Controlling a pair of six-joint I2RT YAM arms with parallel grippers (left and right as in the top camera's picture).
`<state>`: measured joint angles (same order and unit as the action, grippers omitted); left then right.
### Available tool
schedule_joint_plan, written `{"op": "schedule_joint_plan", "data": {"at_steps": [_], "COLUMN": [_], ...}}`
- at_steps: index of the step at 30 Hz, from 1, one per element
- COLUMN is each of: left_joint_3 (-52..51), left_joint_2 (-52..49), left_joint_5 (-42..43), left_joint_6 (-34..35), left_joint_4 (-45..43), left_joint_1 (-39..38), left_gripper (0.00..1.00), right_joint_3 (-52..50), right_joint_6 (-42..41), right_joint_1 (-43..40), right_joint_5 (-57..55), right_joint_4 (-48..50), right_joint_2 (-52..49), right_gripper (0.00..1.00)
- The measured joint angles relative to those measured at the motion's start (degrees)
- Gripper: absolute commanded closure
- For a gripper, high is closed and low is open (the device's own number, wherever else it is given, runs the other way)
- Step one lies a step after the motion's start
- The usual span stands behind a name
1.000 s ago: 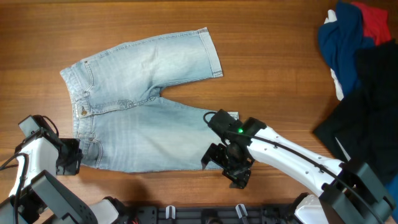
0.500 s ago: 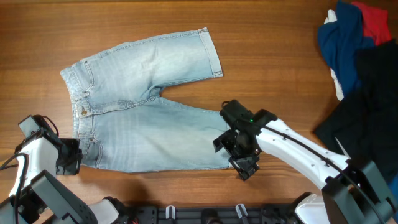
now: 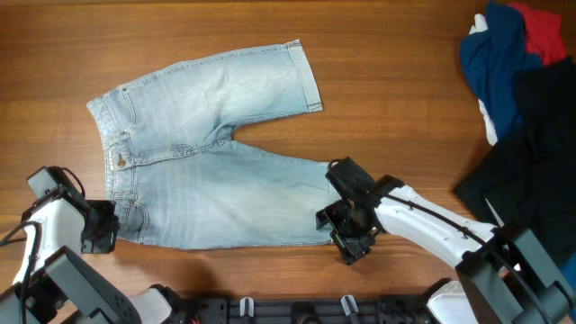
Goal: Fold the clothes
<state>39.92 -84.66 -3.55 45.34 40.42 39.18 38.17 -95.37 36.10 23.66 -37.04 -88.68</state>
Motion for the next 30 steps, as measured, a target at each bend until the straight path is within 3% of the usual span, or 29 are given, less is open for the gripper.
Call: {"op": "schedule_joint_plan", "data": {"at_steps": [2, 7, 12, 20, 30], "left_joint_3": [0.0, 0.0, 0.0, 0.1, 2.9], "left_joint_2": [0.0, 0.0, 0.0, 0.0, 5.1], "left_joint_5": [0.0, 0.0, 0.0, 0.2, 5.5], "left_joint_6": [0.0, 0.0, 0.0, 0.0, -5.0], "left_joint_4": [0.0, 0.0, 0.0, 0.7, 10.1], "left_joint_1": [0.0, 0.0, 0.0, 0.0, 0.0], "left_gripper": [0.96, 0.96, 0.96, 0.96, 0.96], "right_joint_3": [-0.3, -0.3, -0.3, -0.2, 2.5], "right_joint_6": [-0.5, -0.8, -1.4, 4.5, 26.7], "right_joint_1": [-0.5, -1.4, -1.4, -2.9, -9.6], "right_joint_5": [0.7, 0.7, 0.7, 0.0, -11.0], "right_joint_4": [1.0, 1.8, 1.9, 2.0, 1.8], "right_joint_2": [0.0, 0.0, 0.0, 0.3, 12.0], "right_gripper": [0.40, 0.77, 0.95, 0.96, 0.96]}}
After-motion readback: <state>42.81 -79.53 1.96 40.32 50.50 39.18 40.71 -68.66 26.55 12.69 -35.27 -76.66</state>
